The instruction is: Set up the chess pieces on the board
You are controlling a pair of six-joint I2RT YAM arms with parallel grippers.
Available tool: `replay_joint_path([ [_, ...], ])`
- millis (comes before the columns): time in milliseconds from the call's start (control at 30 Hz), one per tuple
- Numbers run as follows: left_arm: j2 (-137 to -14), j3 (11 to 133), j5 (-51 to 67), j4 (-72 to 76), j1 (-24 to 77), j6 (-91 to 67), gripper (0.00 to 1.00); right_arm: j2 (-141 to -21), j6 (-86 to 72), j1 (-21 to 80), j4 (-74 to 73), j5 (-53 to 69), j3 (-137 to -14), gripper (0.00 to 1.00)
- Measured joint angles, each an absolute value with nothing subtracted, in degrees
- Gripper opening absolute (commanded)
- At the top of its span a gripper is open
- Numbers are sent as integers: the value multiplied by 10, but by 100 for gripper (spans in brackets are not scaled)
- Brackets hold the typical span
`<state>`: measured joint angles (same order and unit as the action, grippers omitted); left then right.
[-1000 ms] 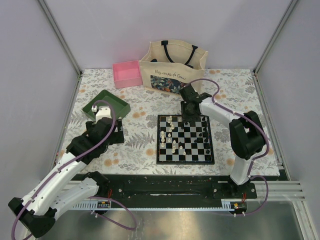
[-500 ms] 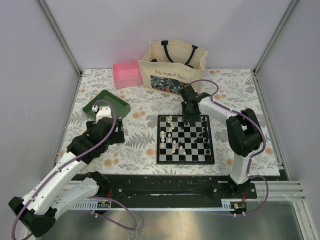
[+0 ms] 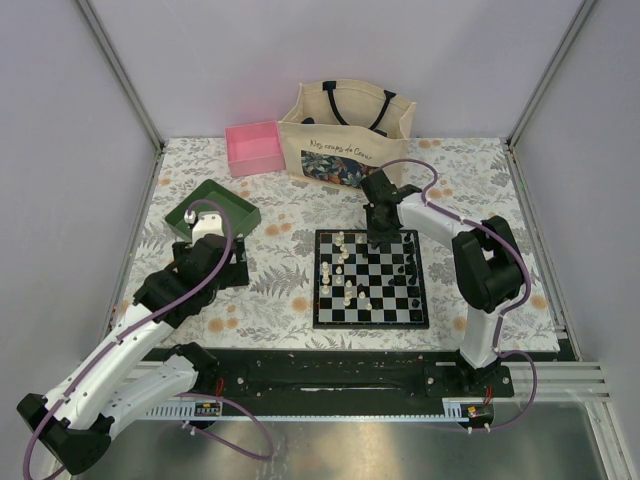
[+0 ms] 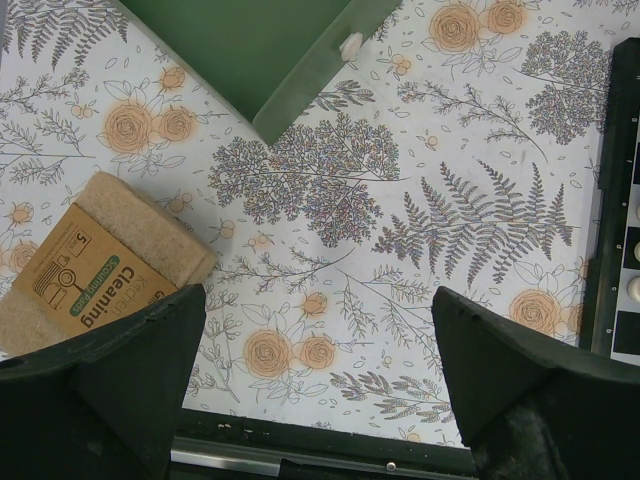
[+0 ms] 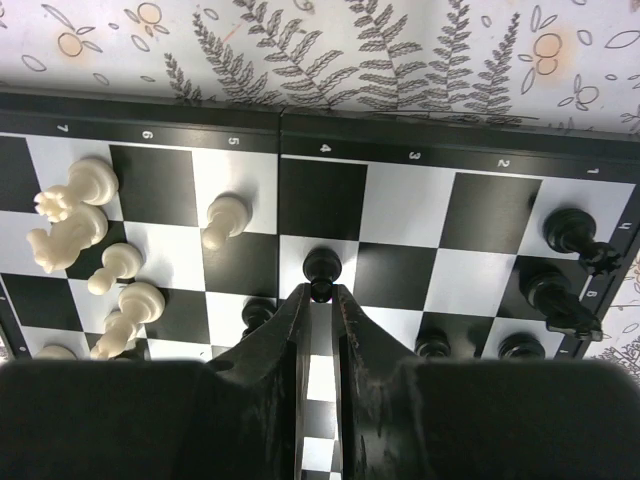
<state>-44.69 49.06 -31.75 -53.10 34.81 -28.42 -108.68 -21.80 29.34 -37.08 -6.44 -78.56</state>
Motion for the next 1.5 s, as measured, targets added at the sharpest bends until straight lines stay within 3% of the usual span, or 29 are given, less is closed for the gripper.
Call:
replay_joint_path([
  [600, -447, 491, -317, -531, 348, -284, 99, -1087, -218, 221, -370, -78, -785, 20],
  [1500, -447, 491, -317, -531, 348, -284, 99, -1085, -218, 212, -358, -86, -778, 21],
])
